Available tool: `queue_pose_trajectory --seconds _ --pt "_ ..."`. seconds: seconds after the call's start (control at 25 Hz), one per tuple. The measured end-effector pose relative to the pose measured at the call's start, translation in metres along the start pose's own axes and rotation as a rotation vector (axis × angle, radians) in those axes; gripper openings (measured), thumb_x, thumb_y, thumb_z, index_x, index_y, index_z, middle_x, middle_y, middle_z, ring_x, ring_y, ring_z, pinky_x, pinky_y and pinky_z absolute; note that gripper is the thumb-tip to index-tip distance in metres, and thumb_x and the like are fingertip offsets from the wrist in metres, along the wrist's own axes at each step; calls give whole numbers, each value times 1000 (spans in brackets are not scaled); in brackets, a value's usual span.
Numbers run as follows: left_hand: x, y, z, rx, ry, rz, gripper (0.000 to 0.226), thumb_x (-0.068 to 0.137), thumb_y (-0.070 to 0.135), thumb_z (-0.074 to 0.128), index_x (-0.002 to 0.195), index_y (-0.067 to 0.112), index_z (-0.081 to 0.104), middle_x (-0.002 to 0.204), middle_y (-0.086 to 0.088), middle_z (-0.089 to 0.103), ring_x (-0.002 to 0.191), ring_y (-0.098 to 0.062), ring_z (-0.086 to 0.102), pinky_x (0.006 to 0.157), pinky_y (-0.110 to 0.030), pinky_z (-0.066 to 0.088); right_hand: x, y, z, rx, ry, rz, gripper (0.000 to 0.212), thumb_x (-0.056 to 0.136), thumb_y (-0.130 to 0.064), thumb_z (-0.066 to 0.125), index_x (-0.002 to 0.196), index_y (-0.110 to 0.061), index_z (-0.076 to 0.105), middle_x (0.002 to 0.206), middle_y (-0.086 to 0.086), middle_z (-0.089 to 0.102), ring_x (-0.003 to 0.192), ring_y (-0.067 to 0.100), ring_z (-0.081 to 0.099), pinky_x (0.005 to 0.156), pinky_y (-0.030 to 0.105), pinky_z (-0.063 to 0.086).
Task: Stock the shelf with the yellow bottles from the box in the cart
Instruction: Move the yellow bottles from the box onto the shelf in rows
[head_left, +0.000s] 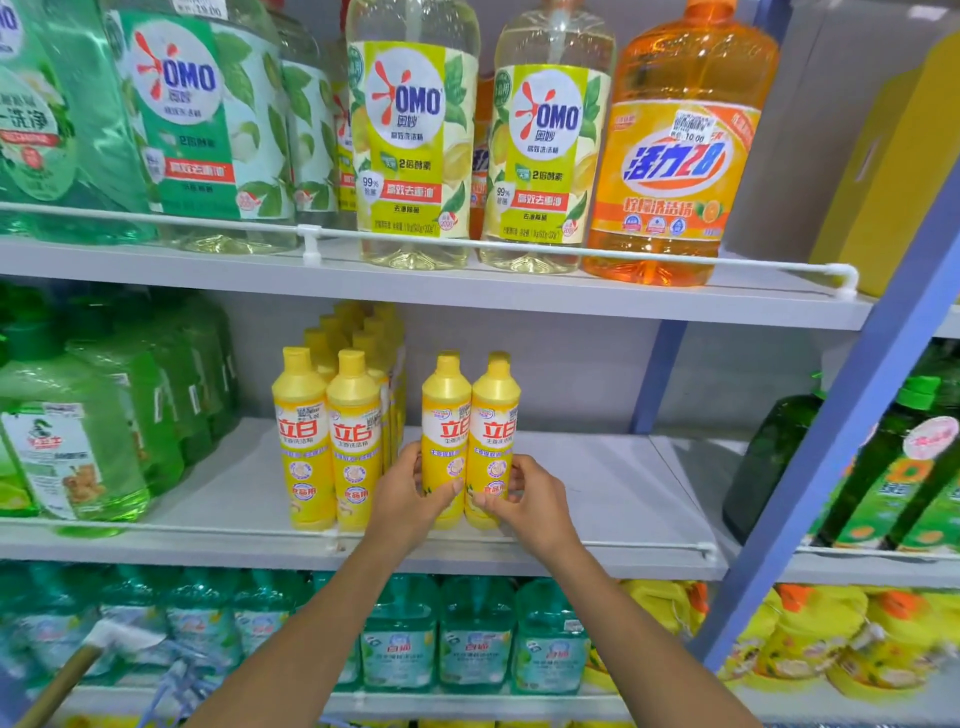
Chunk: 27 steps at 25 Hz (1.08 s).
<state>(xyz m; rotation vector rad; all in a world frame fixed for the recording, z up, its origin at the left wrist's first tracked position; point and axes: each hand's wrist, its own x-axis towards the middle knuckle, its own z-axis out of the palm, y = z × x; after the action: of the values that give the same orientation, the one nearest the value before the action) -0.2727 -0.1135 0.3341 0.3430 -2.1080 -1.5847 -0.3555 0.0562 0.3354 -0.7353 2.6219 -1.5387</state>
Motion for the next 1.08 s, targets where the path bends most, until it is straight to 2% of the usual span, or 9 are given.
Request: queue_pose_trajectory --seconds 0.12,0.24,0.36,0.48,0.6,0.8,0.88,0.96,1.08 --pt "14 0 5 -55 -2 -81 50 82 15 82 119 29 52 121 3 68 112 -13 66 97 -47 56 14 7 9 -86 2 36 58 71 -44 90 118 -21 64 110 -5 73 95 9 69 84 30 60" --pt "27 -6 8 -83 15 -110 48 79 14 84 117 25 56 116 1 71 109 -16 68 96 -48 57 23 15 13 -180 -43 92 59 69 -44 90 116 -18 65 110 -1 73 96 16 69 86 38 59" --pt "36 -13 11 -63 61 -88 52 75 17 87 121 17 62 112 2 75 104 -15 71 93 -46 59 36 17 14 -202 -43 109 59 69 -44 90 114 -15 65 109 2 73 96 19 69 85 40 59" --pt "45 -12 23 19 98 -80 48 77 10 85 120 16 65 109 4 74 97 -11 71 89 -37 60 49 15 15 -178 -29 127 58 68 -44 91 110 -15 65 106 2 73 95 22 69 84 38 59" --pt "60 -14 35 96 156 -94 51 74 10 86 120 18 66 107 4 71 93 -14 69 83 -30 58 64 16 21 -149 4 126 46 66 -40 92 96 -20 63 102 5 75 93 25 70 83 40 58" --pt "98 -28 52 109 281 -215 46 71 20 87 109 20 62 105 -4 73 92 -24 70 83 -40 60 91 24 34 -37 93 116 38 68 -34 91 72 -38 54 96 2 75 89 24 70 85 41 59" --pt "111 -33 55 126 334 -231 43 70 23 86 102 23 57 99 -4 73 90 -25 70 81 -41 59 102 31 42 -2 120 90 35 65 -45 90 78 -37 59 93 -5 73 89 19 70 83 42 58" --pt "124 -44 57 110 355 -219 44 67 23 87 97 26 56 96 -2 72 89 -24 69 80 -40 60 117 47 53 4 149 53 43 62 -59 85 88 -33 64 90 -7 73 88 18 69 80 42 58" --pt "136 -60 60 118 389 -206 42 66 22 89 92 30 56 96 -1 72 88 -22 70 81 -41 60 135 57 64 -2 174 36 47 62 -60 85 92 -28 68 88 -6 72 86 19 68 79 42 58"
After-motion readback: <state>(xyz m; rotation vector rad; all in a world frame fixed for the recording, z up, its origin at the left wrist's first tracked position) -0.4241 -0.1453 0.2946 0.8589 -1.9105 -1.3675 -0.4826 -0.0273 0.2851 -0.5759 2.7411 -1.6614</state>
